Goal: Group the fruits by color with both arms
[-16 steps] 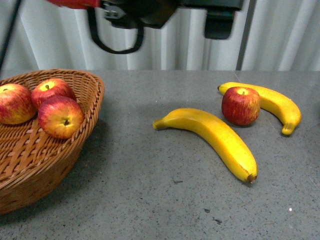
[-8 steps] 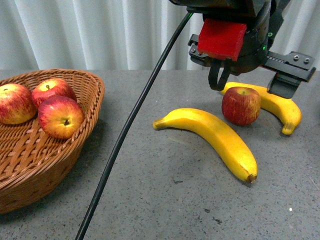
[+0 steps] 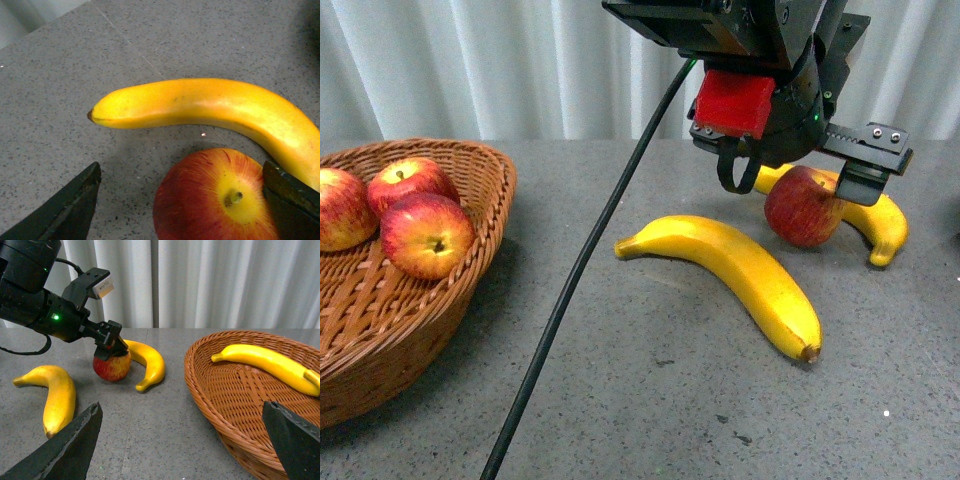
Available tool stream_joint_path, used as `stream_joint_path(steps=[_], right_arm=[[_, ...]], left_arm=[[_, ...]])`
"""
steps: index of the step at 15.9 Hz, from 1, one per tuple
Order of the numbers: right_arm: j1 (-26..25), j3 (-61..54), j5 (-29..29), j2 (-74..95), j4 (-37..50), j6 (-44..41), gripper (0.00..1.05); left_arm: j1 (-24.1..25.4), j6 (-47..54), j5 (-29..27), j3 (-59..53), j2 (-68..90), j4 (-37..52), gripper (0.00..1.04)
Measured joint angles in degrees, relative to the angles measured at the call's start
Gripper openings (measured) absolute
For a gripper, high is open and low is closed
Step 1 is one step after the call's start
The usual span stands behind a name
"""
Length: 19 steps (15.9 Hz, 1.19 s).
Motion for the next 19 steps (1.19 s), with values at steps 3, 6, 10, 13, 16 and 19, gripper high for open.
stream_joint_path(steps=[3, 6, 10, 13, 16, 19], right_arm=[[0.0, 0.0, 0.0, 0.0, 0.0, 0.0, 0.98], [0.0, 0.0, 0.0, 0.0, 0.0, 0.0, 0.98], [0.0, 0.0, 0.0, 0.0, 0.0, 0.0, 0.98], [0.0, 0.0, 0.0, 0.0, 0.0, 0.0, 0.98], [0.0, 0.0, 0.0, 0.0, 0.0, 0.0, 0.98], [0.0, 0.0, 0.0, 0.0, 0.0, 0.0, 0.98]], left_arm=[[-0.1, 0.0, 0.5, -0.7, -0.1, 0.3, 0.65], [0.4, 0.6, -0.2, -4.3, -2.6, 1.9, 0.29], [1.9, 1.8, -0.7, -8.7, -5.4, 4.1, 0.02], [2.9, 1.7, -0.6, -11.1, -9.2, 5.5, 0.02], [2.9, 1.6, 0.0, -12.4, -12.8, 6.4, 0.02], [2.9, 1.9, 0.3, -13.1, -12.9, 5.2, 0.30]])
